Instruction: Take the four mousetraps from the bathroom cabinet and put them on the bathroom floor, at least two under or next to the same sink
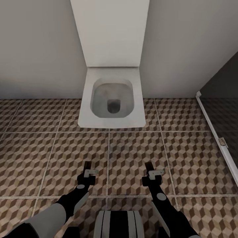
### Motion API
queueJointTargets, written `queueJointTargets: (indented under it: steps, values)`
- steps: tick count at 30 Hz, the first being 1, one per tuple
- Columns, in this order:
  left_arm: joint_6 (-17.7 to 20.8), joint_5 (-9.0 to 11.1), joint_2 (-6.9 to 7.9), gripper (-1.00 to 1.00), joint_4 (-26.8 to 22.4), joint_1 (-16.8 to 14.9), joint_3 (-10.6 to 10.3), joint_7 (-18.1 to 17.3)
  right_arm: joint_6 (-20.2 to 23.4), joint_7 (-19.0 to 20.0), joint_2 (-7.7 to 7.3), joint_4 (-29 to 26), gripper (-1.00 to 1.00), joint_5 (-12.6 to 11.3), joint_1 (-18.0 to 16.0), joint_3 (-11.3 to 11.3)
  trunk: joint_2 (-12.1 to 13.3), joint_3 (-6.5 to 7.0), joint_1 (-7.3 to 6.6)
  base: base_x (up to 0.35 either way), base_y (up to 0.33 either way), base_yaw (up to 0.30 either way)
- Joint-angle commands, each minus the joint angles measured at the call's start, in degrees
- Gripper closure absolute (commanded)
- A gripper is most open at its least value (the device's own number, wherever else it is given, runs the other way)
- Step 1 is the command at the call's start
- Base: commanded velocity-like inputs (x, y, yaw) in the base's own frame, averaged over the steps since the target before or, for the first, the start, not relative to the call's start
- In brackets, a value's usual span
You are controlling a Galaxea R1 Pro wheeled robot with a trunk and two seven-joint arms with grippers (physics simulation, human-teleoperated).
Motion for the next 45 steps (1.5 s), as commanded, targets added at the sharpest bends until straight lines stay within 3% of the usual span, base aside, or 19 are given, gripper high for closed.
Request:
queueJointTargets:
  steps: [1, 13, 22, 36, 45]
  values:
    - [-0.2, 0.5, 0.03, 1.00, 0.0, 0.0, -0.5, 0.3, 0.2, -0.2, -0.04, -0.1, 1.00, -0.5, 0.0, 0.2, 0.0, -0.08, -0.01, 0.000, 0.000, 0.000]
    - [-0.2, 0.5, 0.03, 1.00, 0.0, 0.0, -0.5, 0.2, 0.0, -0.1, -0.04, 0.3, 1.00, -0.6, 0.0, 0.2, 0.0, -0.47, -0.01, 0.000, 0.000, 0.000]
    - [-0.2, 0.5, 0.03, 1.00, 0.1, 0.0, -0.5, 0.2, -5.2, -0.1, -0.02, 2.3, 1.00, -0.5, 0.0, 0.2, 0.0, -0.48, -0.01, 0.000, 0.000, 0.000]
    - [-0.2, 0.5, 0.03, 1.00, 0.1, 0.0, -0.5, 0.2, -6.3, -0.1, 0.02, 3.1, 1.00, -0.5, 0.0, 0.2, 0.0, -0.53, -0.01, 0.000, 0.000, 0.000]
    - [-0.2, 0.5, 0.03, 1.00, 0.1, 0.0, -0.5, 0.3, -6.3, -0.1, 0.02, 3.1, 1.00, -0.5, 0.0, 0.4, -3.2, -2.59, 1.77, 0.000, 0.000, 0.000]
